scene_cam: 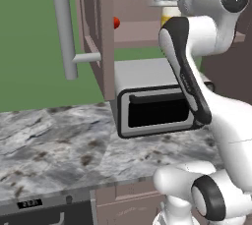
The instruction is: The dining table condiment station is running low on mustard. Refill the condiment station by opening the cabinet and taking the mustard from the cabinet and placing it on the dining table.
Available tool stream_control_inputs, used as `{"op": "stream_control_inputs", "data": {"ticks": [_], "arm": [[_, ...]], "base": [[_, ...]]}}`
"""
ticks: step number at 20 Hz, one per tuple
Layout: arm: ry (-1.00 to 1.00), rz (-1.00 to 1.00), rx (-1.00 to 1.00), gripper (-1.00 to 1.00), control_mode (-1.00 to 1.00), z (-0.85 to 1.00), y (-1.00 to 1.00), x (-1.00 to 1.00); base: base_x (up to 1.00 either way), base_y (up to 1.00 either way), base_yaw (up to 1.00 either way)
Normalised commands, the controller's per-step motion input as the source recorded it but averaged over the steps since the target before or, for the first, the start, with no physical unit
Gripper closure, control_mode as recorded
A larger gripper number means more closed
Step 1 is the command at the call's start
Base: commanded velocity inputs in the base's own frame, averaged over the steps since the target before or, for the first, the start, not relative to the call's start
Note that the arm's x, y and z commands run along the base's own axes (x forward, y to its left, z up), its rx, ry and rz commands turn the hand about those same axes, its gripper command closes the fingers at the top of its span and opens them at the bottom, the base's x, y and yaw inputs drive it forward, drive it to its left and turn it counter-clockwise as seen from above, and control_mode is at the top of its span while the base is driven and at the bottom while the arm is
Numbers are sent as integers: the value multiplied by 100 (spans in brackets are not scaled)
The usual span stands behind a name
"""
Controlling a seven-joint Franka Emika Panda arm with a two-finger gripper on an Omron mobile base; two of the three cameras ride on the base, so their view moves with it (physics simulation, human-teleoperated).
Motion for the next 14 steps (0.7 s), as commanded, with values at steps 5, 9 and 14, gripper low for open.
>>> {"op": "stream_control_inputs", "data": {"ticks": [5, 9, 14], "arm": [[1, 13, 0, 100, -100, -40, -34, -100], [4, 15, 0, 100, -100, -47, -22, -100], [2, 16, 0, 100, -100, -32, -27, -98]], "base": [[0, 0, 0], [0, 0, 0], [0, 0, 0]]}}
